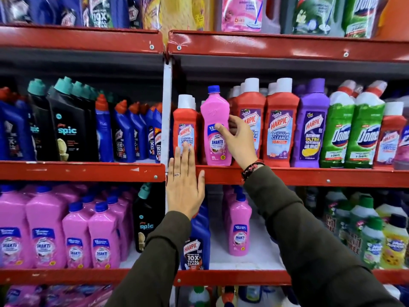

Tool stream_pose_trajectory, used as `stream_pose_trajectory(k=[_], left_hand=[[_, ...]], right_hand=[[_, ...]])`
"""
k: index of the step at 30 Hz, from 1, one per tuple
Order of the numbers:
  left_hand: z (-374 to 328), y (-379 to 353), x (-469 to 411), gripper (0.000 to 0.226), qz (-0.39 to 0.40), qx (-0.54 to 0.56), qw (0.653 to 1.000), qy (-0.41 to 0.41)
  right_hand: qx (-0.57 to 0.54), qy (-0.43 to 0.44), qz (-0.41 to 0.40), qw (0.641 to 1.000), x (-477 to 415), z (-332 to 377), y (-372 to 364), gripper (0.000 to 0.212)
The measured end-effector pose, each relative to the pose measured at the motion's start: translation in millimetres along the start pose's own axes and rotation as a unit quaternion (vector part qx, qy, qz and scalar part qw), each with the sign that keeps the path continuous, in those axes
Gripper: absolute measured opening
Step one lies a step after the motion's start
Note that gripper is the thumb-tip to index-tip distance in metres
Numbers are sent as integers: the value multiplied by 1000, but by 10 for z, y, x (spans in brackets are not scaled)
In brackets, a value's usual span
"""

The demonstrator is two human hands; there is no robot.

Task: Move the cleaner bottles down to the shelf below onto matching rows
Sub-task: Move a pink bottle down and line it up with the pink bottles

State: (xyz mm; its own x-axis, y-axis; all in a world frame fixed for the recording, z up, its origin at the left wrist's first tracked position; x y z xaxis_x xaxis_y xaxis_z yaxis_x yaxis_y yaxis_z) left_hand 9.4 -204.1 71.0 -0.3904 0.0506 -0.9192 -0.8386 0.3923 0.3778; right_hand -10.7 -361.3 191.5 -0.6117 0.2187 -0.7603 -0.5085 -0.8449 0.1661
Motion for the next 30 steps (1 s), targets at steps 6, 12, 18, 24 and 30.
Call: stream_pose_trajectory(k=[6, 12, 18, 24, 30], left_hand=[[-6, 18, 7, 67, 1, -6, 1000, 3], [-37, 48, 13, 67, 17, 9, 1000, 8], [-232, 110, 271, 69, 2, 58, 998, -8], [-492, -124, 801, 71, 38, 82, 996, -24], [-624, -466, 1357, 70, 109, 82, 990, -25]], right_hand=[[-41, 14, -1, 999, -31, 156, 280, 43], [-69, 9, 9, 998, 156, 151, 494, 40], [-120, -30, 16, 992, 500, -177, 692, 36], [-142, -64, 29, 987, 958, -652, 841, 41], [-166, -89, 31, 982, 1454, -1116, 857, 40]])
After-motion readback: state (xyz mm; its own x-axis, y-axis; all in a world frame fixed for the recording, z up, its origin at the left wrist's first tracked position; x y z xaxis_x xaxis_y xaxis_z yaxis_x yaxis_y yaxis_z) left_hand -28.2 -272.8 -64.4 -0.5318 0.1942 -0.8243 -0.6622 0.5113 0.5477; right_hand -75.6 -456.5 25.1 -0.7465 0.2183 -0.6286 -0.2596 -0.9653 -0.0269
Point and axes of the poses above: each hand's wrist, its own x-axis away from the middle knuckle, its own y-axis out of the back of the hand, z = x × y, the point moved 9 cm from there along -x, towards the middle knuckle, and after that the axes turned 1 degree about x, right-handed, at the moved point
